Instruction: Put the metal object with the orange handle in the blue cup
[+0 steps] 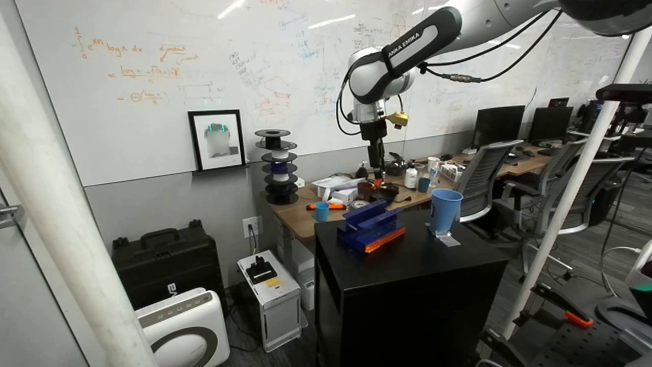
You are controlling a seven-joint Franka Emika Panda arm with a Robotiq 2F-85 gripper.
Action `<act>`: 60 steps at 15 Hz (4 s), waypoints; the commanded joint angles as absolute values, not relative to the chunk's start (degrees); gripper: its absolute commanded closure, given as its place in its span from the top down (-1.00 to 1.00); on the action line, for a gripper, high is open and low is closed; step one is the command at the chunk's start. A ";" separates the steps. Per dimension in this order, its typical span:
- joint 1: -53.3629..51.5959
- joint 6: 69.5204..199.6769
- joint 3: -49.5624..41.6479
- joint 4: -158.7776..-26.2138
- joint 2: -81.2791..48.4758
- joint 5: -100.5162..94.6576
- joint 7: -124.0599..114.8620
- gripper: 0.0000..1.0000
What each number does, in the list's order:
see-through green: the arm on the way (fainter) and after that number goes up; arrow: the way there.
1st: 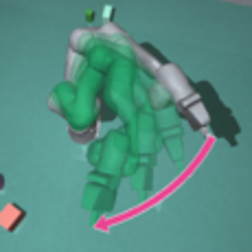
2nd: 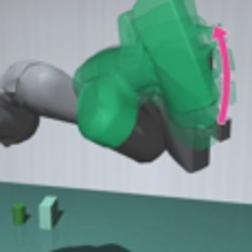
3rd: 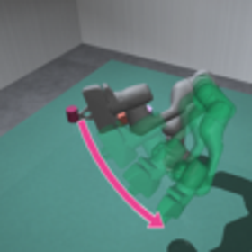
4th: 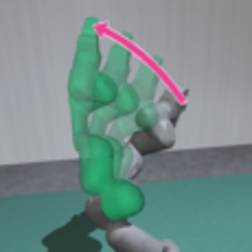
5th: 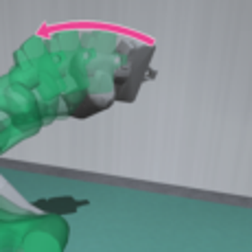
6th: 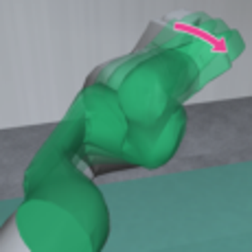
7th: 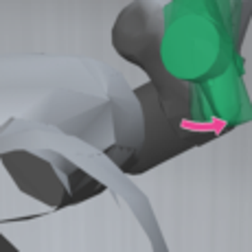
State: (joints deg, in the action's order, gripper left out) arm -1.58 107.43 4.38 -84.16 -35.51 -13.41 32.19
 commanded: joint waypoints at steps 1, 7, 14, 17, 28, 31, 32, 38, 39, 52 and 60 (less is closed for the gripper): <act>-1.95 110.80 4.14 -83.84 -35.69 -12.74 26.49 1.00; -2.43 120.80 2.47 -88.11 -33.33 -10.92 9.67 1.00; -6.81 134.49 -0.27 -102.23 -26.09 -11.66 -14.78 1.00; -10.04 141.06 -2.61 -108.63 -22.16 -13.34 -25.61 1.00; -21.07 156.70 -18.01 -123.87 -14.31 -33.13 -71.41 1.00; -26.16 160.89 -25.50 -123.20 -17.40 -38.73 -84.37 1.00; -28.35 161.96 -28.17 -122.61 -18.63 -40.01 -88.65 1.00; -36.72 167.67 -34.53 -121.38 -25.17 -48.76 -111.03 1.00; -37.04 168.56 -34.04 -121.28 -25.90 -48.95 -113.05 1.00; -36.68 170.94 -35.54 -122.61 -26.71 -49.31 -117.54 1.00; -34.27 171.01 -34.66 -121.92 -27.03 -48.99 -115.77 0.28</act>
State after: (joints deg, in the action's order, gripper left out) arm -35.22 169.19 -34.63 -122.41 -26.78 -48.62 -116.68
